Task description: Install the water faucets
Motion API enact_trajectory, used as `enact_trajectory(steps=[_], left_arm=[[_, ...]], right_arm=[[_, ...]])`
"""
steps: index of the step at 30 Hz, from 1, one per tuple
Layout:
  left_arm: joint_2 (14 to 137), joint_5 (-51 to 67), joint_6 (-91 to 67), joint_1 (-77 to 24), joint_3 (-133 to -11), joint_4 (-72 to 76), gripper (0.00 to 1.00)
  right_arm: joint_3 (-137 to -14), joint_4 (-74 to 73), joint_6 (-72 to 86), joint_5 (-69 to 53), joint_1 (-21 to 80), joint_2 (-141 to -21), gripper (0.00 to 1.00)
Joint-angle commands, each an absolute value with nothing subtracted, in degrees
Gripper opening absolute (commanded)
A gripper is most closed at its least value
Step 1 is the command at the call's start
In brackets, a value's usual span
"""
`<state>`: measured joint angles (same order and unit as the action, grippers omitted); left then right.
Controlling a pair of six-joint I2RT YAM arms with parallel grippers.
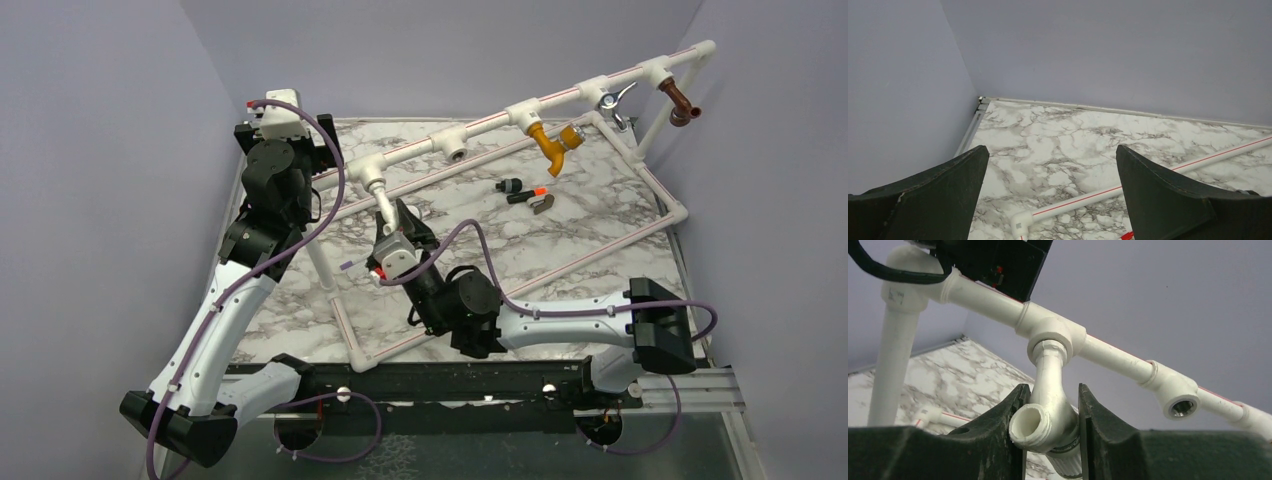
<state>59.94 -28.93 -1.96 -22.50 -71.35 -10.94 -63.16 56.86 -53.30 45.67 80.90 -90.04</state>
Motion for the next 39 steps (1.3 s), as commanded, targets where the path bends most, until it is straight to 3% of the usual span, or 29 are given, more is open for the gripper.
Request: enact_trajectory(steps=[1, 6, 11, 17, 22, 35, 39], left_arm=[[59.41, -27.94, -2.21, -22.41, -71.85, -11.73, 0.99], [59.37, -27.68, -2.29, -22.48, -71.78, -11.69, 0.99], [59.45, -27.86, -2.2, -22.5, -71.81, -11.69, 0.99], [59.91, -27.69, -2.26, -22.42, -71.76, -11.78, 0.99], [59.95, -27.09, -2.67, -22.45, -71.66, -11.51, 0.99], [61.19, -27.41, -3.86, -22.4, -73.98, -10.85, 0.99], [62.03, -26.7, -4.77, -22.46, -76.24, -10.24, 0.99]], right_arm=[[-62.73, 70.97, -30.69, 51.47, 81.04, -90.38, 0.01], [-60.71, 74.98, -34.91, 50.99, 81.12, -90.65, 0.0], [-60.31, 67.12, -35.75, 49.06, 81.12, -88.9, 0.02], [-59.85, 62.49, -37.69, 48.84, 81.12, -86.77, 0.43], [-60.13, 56.32, -36.76, 47.53, 81.12, -84.44, 0.63], [-64.04, 31.93, -35.27, 38.81, 81.12, -75.65, 0.99], [-66.29, 23.95, -34.85, 36.17, 81.12, -71.47, 1.0]])
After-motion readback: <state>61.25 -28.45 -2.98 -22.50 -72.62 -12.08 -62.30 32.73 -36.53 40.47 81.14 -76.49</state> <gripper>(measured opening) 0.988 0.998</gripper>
